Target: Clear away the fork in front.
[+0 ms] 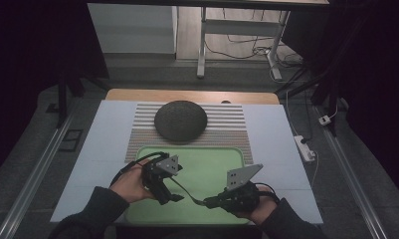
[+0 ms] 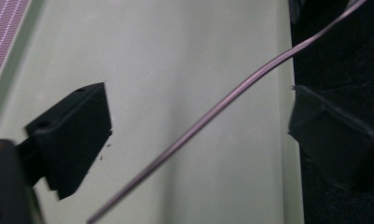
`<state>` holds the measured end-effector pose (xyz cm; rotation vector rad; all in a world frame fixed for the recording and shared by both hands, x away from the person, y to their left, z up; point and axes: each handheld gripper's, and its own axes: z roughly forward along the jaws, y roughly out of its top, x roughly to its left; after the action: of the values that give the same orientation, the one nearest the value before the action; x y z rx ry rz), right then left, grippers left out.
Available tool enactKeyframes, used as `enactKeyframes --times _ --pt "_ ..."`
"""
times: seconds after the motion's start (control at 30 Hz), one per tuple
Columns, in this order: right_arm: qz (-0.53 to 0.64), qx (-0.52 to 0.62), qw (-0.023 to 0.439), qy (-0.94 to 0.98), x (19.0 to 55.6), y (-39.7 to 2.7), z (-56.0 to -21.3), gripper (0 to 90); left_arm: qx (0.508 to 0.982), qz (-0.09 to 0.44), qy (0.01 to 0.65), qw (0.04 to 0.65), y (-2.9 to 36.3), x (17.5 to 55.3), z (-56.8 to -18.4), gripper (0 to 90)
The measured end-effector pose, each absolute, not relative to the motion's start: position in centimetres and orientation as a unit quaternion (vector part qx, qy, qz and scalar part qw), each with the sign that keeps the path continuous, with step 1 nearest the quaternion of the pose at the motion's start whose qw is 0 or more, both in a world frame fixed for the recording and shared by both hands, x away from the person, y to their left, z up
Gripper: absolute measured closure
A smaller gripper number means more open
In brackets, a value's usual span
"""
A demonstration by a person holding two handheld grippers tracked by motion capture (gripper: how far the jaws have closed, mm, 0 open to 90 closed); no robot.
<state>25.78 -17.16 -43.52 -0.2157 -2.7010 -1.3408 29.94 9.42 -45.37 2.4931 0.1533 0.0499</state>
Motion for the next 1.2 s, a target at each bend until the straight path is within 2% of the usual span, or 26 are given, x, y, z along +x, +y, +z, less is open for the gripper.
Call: enactKeyframes --times 0.53,0.97,1.2 --pt "-0.425 -0.045 0.082 -0.9 25.9 -16.6 -43.3 90.0 0.955 0.011 -0.018 0.295 9.1 29.1 -45.5 53.2" --pt "-0.414 -0.034 0.094 -0.905 26.0 -16.4 -43.4 90.0 0.96 0.041 -0.08 0.266 8.7 28.2 -46.1 74.2" --pt "-0.41 -0.03 0.102 -0.906 26.1 -16.3 -43.6 90.0 0.957 0.054 -0.122 0.257 8.6 27.8 -46.3 78.1"
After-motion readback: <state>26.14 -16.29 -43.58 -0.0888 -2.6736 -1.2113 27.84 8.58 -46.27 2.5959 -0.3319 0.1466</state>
